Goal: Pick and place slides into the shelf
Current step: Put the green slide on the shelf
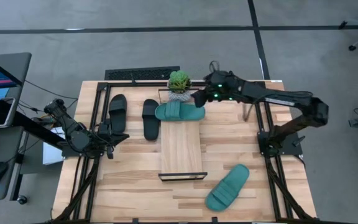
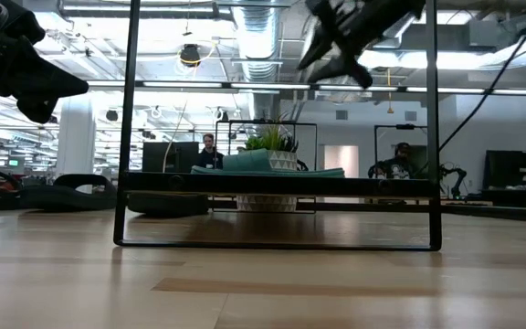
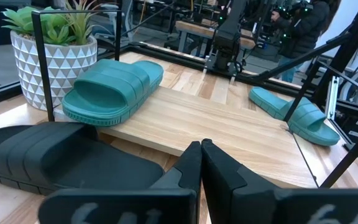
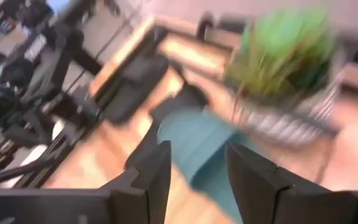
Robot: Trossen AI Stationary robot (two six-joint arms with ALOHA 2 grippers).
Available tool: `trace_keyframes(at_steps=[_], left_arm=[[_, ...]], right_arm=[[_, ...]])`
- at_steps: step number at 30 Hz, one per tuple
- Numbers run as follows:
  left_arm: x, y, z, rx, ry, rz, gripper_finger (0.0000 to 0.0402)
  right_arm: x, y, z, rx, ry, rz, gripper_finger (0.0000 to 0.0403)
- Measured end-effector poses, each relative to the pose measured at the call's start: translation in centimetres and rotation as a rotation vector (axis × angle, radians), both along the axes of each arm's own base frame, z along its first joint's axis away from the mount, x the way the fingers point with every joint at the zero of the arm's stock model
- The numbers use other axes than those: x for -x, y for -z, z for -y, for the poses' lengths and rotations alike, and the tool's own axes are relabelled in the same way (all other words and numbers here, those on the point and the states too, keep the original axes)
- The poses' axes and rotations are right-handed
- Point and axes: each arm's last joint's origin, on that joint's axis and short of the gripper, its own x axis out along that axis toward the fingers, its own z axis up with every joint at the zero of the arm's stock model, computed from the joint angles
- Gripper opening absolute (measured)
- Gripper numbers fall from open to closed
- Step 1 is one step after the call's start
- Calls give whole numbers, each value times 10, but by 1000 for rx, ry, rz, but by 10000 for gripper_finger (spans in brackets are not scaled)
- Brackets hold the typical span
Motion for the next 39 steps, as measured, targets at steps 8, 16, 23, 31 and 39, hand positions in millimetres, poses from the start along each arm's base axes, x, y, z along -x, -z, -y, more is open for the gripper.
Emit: trace_keyframes(at_steps=[8, 16, 23, 31, 39], left_arm=[[0, 0, 0, 0, 0, 0, 0], [0, 0, 0, 0, 0, 0, 0], [0, 0, 0, 0, 0, 0, 0], [0, 0, 0, 0, 0, 0, 0], [0, 0, 0, 0, 0, 0, 0]], right_arm=[[32, -39, -24, 367, -62, -17, 123], [80, -49, -48, 531, -357, -189, 122], [122, -57, -59, 489, -388, -204, 116], [145, -67, -65, 499, -359, -137, 116], [155, -69, -69, 529, -416, -130, 116]])
